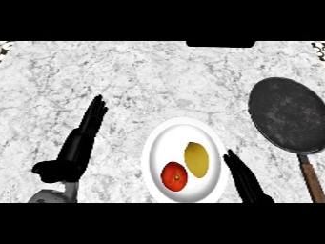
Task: Pick the tomato from the plate and place it in the pan
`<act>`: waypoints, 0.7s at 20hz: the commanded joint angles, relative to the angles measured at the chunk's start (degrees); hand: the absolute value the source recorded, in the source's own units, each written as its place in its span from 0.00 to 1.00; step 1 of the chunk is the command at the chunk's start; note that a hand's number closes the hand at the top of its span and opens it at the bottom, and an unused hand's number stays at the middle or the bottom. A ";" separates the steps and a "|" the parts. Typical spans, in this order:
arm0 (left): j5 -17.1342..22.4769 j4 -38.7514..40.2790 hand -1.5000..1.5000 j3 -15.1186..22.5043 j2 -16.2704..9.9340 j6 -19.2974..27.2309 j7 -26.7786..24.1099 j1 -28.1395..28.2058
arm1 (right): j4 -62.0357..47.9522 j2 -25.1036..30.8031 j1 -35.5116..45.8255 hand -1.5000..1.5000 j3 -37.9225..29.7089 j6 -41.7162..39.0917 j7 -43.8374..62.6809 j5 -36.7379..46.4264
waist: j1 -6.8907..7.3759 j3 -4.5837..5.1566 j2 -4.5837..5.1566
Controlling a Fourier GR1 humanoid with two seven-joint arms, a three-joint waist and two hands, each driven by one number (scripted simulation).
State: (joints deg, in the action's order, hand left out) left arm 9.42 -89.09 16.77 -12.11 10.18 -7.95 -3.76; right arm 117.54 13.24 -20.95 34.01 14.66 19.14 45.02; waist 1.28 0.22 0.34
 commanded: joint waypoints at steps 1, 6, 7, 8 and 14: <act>-0.98 0.44 0.50 0.45 1.47 1.22 0.20 -0.47 | -7.00 -3.60 8.02 0.00 4.03 -7.95 10.57 8.47 | 0.15 -0.06 -0.05; 0.27 0.81 0.50 -2.37 -0.53 -1.03 2.45 -2.85 | -13.47 -10.75 15.03 0.00 8.09 -15.59 20.86 13.96 | -0.75 -0.16 -0.19; -1.28 -0.92 0.50 0.47 1.72 -0.04 -1.28 2.89 | -12.32 -9.49 16.69 0.00 3.93 -18.90 20.17 9.76 | -0.74 -0.19 -0.29; -1.00 0.79 0.50 -0.84 1.44 -0.45 -0.65 1.21 | -14.76 -12.91 15.93 0.00 10.57 -15.43 23.89 13.63 | -0.96 -0.19 -0.31; -3.39 1.64 0.50 -2.24 4.06 -1.11 -0.85 1.03 | -21.18 -13.16 24.12 0.00 9.49 -12.19 27.19 7.99 | -1.13 -0.22 -0.33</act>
State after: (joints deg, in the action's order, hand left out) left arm 7.38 -89.07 15.12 -9.82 9.30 -8.11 -2.54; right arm 101.18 1.23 -1.47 41.55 0.05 43.01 54.51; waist 0.30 0.02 0.03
